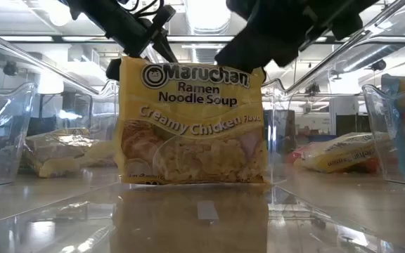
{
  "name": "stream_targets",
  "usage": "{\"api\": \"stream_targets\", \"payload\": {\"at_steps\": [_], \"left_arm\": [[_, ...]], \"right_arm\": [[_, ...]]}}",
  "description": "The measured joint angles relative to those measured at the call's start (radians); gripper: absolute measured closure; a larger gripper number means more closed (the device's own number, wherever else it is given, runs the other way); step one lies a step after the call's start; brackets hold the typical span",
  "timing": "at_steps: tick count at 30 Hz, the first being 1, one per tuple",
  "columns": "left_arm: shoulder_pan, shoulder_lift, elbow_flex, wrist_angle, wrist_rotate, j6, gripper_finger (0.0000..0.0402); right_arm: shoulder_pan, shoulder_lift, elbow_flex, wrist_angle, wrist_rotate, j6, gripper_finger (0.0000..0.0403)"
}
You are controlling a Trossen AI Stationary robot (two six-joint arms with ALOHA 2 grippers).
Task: Sort Maruchan noodles
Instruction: Put the yellow noodle pack into the middle transparent bin, then put the orange noodle pack into the left transparent bin
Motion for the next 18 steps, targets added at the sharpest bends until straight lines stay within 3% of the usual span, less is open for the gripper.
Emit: {"api": "stream_targets", "payload": {"at_steps": [6,18], "left_arm": [[0.000,0.000,0.000,0.000,0.000,-0.001,0.0249],[-0.009,0.000,0.000,0.007,0.002,-0.027,0.0249]], "right_arm": [[-0.007,-0.088,0.000,-0.069,0.016,0.009,0.0250],[-0.072,-0.264,0.000,-0.338,0.068,0.204,0.0252]]}}
